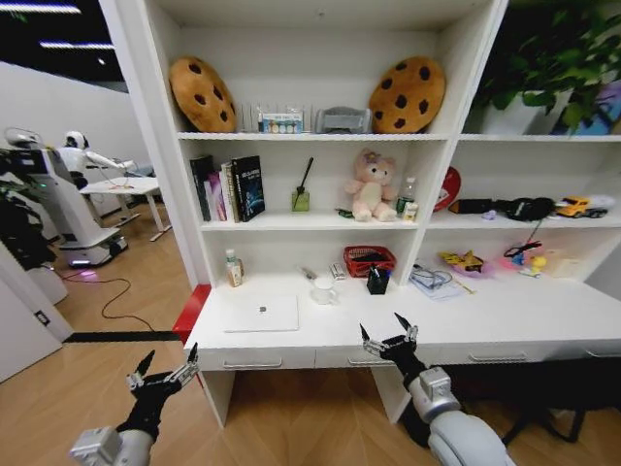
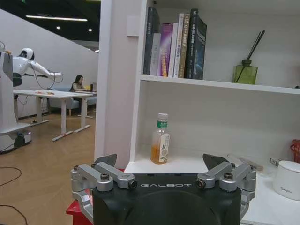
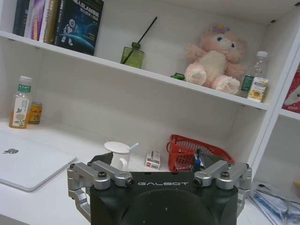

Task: Organize the objects on the table.

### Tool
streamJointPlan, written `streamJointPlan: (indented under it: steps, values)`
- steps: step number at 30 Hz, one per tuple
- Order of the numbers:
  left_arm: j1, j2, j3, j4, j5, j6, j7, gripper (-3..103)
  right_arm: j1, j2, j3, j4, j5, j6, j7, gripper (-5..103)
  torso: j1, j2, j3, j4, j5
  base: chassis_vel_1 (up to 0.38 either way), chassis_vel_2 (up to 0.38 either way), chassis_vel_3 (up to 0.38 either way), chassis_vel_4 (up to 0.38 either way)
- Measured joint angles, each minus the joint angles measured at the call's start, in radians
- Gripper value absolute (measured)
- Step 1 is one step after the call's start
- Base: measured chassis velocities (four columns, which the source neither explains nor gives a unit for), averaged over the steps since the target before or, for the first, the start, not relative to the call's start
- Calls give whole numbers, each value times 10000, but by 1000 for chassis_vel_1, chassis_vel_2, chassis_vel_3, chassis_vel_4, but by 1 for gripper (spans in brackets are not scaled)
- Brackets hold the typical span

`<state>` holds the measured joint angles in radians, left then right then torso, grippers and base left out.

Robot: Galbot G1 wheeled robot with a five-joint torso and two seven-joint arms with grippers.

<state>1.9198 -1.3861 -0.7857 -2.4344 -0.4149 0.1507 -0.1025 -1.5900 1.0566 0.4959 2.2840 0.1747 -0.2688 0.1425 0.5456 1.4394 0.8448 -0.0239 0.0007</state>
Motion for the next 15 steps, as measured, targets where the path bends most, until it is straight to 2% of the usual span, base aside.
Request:
streamJointPlan:
  steps: [5, 7, 13, 15]
  values:
    - [0, 0, 1, 0, 0, 0, 3, 100, -10, -93, 22, 2, 37, -7, -14, 100, -4, 1, -2, 0, -6, 4, -120, -73, 118]
    - [0, 1, -1, 0, 0, 0, 2, 100, -25, -114, 23, 6, 68, -8, -44, 100, -2, 2, -1, 8, -10, 178, -116, -175, 121]
    - [0, 1, -4, 0, 0, 0, 0, 100, -56, -115, 8, 3, 70, -4, -169, 100, -6, 4, -3, 4, -12, 213, -171, -223, 175]
    - [0, 1, -4, 0, 0, 0, -1, 100, -46, -120, -2, -18, 70, 2, -191, 100, -9, 5, -4, 2, -3, 236, -244, -245, 219]
